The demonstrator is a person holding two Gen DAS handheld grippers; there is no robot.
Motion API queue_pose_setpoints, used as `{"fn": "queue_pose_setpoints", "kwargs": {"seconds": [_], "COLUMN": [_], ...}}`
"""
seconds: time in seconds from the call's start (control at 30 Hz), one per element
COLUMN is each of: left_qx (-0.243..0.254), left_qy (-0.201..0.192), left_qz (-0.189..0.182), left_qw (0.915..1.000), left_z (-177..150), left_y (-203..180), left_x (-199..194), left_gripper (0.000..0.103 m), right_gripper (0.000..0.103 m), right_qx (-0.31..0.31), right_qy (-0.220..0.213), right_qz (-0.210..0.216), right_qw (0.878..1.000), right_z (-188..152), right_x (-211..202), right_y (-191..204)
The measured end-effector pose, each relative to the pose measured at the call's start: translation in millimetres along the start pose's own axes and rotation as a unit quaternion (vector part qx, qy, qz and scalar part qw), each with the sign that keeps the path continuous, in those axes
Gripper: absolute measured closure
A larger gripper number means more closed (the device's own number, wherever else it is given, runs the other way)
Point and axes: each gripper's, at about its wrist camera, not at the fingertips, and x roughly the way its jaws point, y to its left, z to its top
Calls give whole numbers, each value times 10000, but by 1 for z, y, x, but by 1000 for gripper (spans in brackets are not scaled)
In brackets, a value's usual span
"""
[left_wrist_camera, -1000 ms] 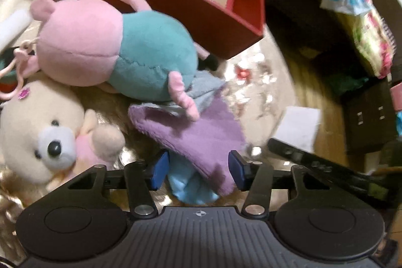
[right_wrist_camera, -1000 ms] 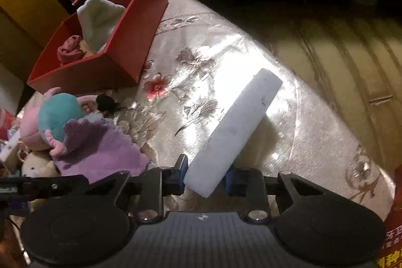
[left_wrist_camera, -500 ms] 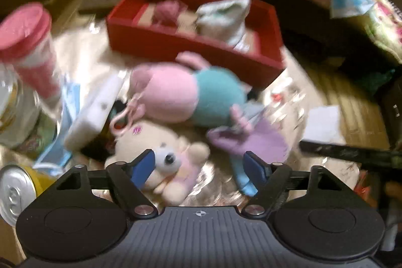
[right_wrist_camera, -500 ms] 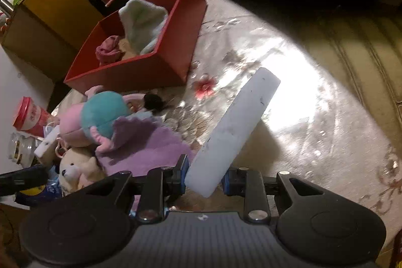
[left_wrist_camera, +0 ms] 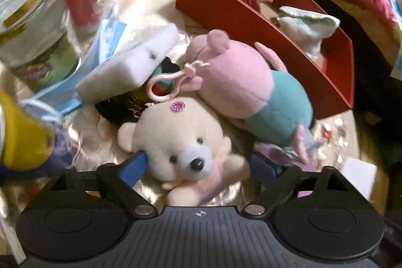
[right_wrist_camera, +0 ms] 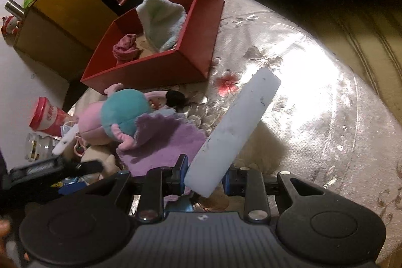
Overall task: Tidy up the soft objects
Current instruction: 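Grasp the cream teddy bear by its head with the left tool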
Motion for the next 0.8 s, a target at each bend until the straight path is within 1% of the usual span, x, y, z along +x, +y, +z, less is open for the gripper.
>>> {"fn": "queue_pose_setpoints", "kwargs": {"seconds": [0.07, 0.1, 0.17, 0.2, 0.23, 0.27, 0.3, 0.37, 0.43, 0.5, 0.6, 0.8], "left_qx": [-34, -87, -59, 110, 267, 427, 474, 359, 307, 313, 417, 513], "left_qy": [-49, -41, 42, -10, -24, -59, -62, 53, 171, 193, 116, -5], "left_qz": [74, 121, 278, 349, 522, 636, 596, 362, 216, 88, -111, -277], "left_qw": [10000, 9999, 9996, 9993, 9983, 9970, 9971, 9987, 9991, 9993, 9990, 9983], "left_z": [3, 4, 5, 3, 1, -1, -2, -5, -9, -13, -16, -22], "left_y": [0, 1, 2, -1, -5, -6, -6, 2, 8, 11, 10, 12], "left_x": [9, 15, 27, 26, 24, 23, 21, 17, 12, 5, -9, -30], "left_gripper": [6, 6, 11, 14, 27, 35, 37, 41, 42, 42, 42, 42], "right_gripper": [103, 103, 103, 103, 103, 103, 103, 103, 103, 103, 103, 103], "right_qx": [-18, -6, 0, 6, 31, 74, 125, 268, 409, 497, 492, 370], "right_qy": [16, 31, 59, 69, 84, 104, 105, 114, 136, 146, 136, 121], "right_qz": [5, 1, 11, 30, 64, 110, 147, 259, 400, 480, 567, 489], "right_qw": [10000, 10000, 10000, 10000, 9999, 9999, 9998, 9992, 9983, 9975, 9971, 9980], "right_z": [-1, -1, -2, -2, -1, 0, 1, 2, 4, 5, 5, 4], "right_x": [0, 1, 3, 3, 3, 3, 2, 1, 0, -1, -2, -1], "right_y": [0, 0, 1, 1, 1, 0, -2, -6, -9, -11, -9, -2]}}
